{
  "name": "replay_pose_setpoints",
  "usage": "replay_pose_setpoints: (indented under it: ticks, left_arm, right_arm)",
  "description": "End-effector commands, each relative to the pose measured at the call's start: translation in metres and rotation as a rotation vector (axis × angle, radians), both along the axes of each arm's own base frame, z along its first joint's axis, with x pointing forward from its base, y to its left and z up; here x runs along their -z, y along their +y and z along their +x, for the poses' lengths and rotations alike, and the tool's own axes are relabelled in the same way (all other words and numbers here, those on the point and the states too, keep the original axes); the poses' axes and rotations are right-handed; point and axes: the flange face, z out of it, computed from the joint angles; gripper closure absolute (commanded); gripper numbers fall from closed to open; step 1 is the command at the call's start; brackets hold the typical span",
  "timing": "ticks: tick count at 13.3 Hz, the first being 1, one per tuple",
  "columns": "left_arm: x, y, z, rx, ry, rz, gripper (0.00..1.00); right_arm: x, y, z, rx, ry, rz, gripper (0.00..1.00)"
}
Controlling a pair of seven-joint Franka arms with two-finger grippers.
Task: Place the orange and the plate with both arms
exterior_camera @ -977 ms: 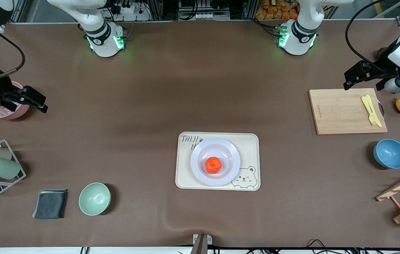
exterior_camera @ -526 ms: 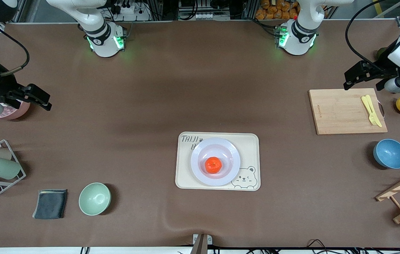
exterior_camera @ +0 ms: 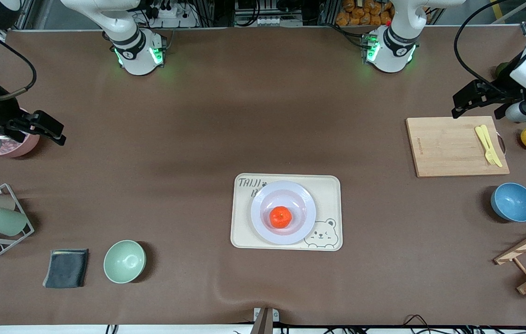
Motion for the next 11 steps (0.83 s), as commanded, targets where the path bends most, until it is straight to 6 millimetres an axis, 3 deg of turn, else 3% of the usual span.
replay_pose_setpoints:
  ticks: [1, 11]
  left_arm:
    - [-0.0066, 0.0019, -0.0043, 0.019, 0.0, -0.001, 0.0]
    - [-0.005, 0.0026, -0.0032, 0.017, 0.003, -0.001, 0.0]
  right_arm:
    - [-0.0047, 0.0022, -0.0044, 0.016, 0.006, -0.019, 0.0]
    - [-0.003, 0.0015, -0.0044, 0.018, 0.007, -0.017, 0.0]
